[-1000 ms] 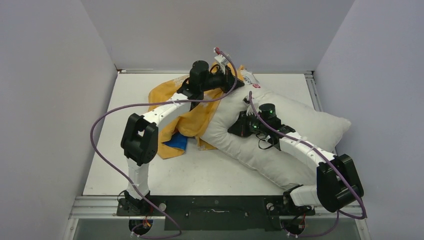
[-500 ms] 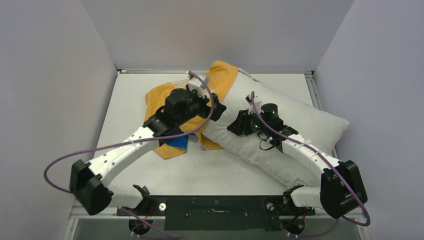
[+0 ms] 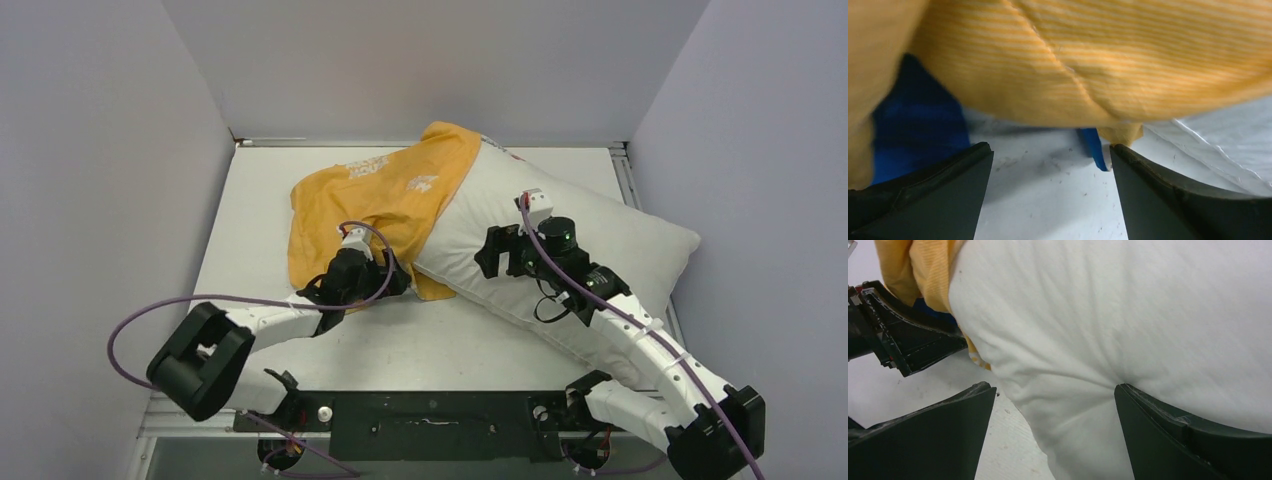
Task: Put the pillow into the pillowcase
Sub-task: Stuff the pillow into the pillowcase.
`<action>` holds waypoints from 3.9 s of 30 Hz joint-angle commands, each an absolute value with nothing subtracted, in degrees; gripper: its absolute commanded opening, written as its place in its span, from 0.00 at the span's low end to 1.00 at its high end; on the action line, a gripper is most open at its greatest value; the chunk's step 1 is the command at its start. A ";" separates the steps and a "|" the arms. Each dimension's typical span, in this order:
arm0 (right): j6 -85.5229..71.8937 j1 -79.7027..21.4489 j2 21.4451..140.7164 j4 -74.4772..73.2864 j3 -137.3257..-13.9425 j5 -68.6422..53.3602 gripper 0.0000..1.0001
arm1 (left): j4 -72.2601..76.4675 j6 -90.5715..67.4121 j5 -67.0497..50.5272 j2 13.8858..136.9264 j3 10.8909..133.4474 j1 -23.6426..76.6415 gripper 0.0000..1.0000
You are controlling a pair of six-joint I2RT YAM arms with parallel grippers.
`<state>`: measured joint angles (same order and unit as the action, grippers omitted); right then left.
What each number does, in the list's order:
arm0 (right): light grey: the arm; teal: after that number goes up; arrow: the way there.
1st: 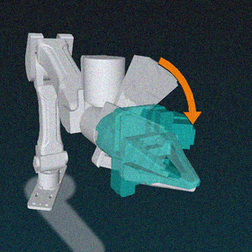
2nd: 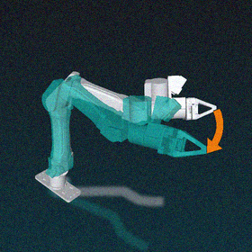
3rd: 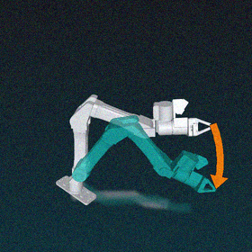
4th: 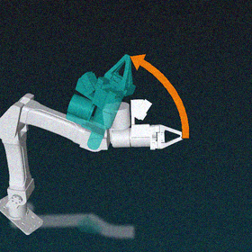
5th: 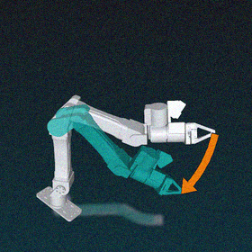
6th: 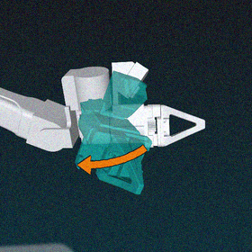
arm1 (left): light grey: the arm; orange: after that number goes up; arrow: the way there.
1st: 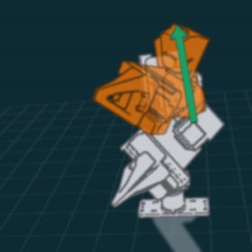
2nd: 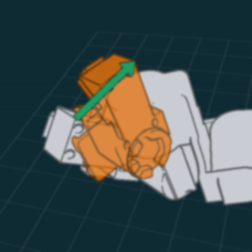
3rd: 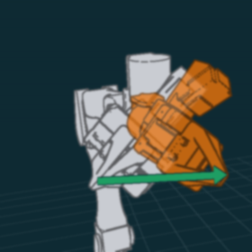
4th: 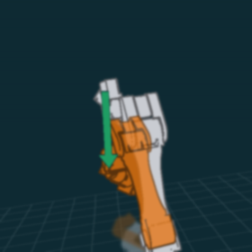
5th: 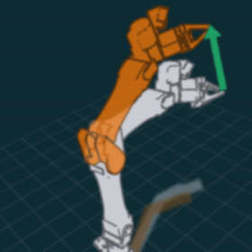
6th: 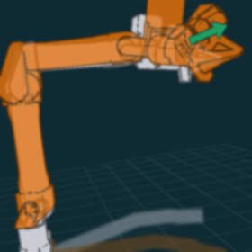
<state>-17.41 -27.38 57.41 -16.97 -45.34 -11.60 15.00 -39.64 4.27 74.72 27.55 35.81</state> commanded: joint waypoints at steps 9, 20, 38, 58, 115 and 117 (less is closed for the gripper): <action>-15.94 -27.16 63.36 -18.79 -42.30 0.95 0.89 | 56.66 -50.13 -11.16 93.71 27.35 35.65 0.32; -17.60 -27.20 66.35 -14.32 -41.39 -5.09 0.84 | 51.87 -52.59 -2.93 88.76 23.76 39.76 0.69; -22.26 -27.16 70.06 -5.95 -37.78 -13.63 0.05 | 36.93 -35.10 -1.32 82.85 34.61 58.88 0.00; -17.15 -27.25 57.91 -21.85 -49.18 -2.49 0.88 | 8.59 -38.36 21.25 64.93 34.73 66.23 0.85; -23.54 -21.81 65.38 -36.80 -57.36 19.94 0.90 | -6.46 -41.40 -14.35 64.48 51.30 20.23 0.94; -22.66 -14.76 68.04 -34.36 -54.60 11.75 0.90 | -6.74 -43.26 -14.39 61.08 47.94 22.18 0.96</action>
